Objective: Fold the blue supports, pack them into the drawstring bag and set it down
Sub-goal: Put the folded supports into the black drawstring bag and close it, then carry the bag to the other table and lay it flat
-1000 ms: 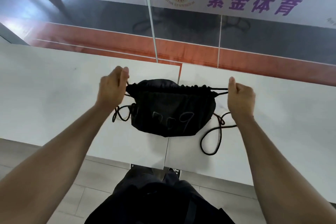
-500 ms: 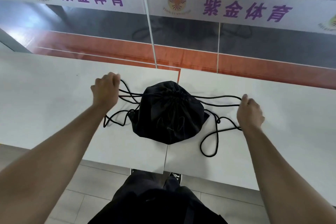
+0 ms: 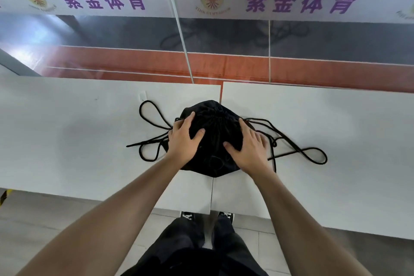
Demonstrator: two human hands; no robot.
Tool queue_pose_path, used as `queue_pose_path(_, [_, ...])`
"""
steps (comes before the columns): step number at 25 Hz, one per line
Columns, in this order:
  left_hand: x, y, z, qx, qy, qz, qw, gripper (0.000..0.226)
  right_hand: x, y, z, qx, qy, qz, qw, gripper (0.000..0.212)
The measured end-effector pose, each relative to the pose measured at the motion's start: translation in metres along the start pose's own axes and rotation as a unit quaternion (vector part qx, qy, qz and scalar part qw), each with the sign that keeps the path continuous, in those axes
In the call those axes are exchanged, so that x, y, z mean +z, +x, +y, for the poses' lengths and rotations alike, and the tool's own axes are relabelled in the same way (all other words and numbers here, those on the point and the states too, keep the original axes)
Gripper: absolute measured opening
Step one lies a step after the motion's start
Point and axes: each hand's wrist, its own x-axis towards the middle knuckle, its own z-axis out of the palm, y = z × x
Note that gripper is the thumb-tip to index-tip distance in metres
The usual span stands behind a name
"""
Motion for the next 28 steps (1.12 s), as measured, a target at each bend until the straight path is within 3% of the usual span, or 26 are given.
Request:
queue_pose_path(3, [0.002, 0.016, -0.004, 0.071, -0.015, -0.013, 0.997, 0.025, 0.005, 0.000, 0.003, 0.064, 0.010, 0.052, 0.997, 0.038])
queue_pose_path(5, [0.002, 0.014, -0.006, 0.115, -0.031, -0.012, 0.993, 0.018, 0.007, -0.007, 0.004, 0.061, 0.081, 0.070, 0.992, 0.023])
queue_pose_path(8, [-0.008, 0.003, 0.006, 0.133, -0.062, -0.021, 0.989, 0.015, 0.000, -0.027, -0.001, 0.063, 0.236, 0.105, 0.964, 0.024])
queue_pose_path(13, [-0.027, -0.030, 0.032, 0.249, -0.094, -0.098, 0.959, 0.019, -0.011, -0.083, -0.019, 0.097, 0.302, 0.250, 0.915, 0.026])
queue_pose_path(17, [-0.045, -0.060, 0.060, 0.343, -0.092, -0.165, 0.920, 0.015, -0.024, -0.143, -0.035, 0.151, 0.364, 0.381, 0.836, 0.017])
queue_pose_path(21, [-0.041, -0.105, 0.089, 0.365, -0.120, -0.262, 0.885, 0.015, -0.042, -0.218, -0.034, 0.197, 0.402, 0.468, 0.762, 0.010])
queue_pose_path(28, [0.019, -0.232, 0.147, 0.469, -0.106, -0.374, 0.793, 0.022, -0.060, -0.402, 0.003, 0.278, 0.387, 0.641, 0.602, 0.018])
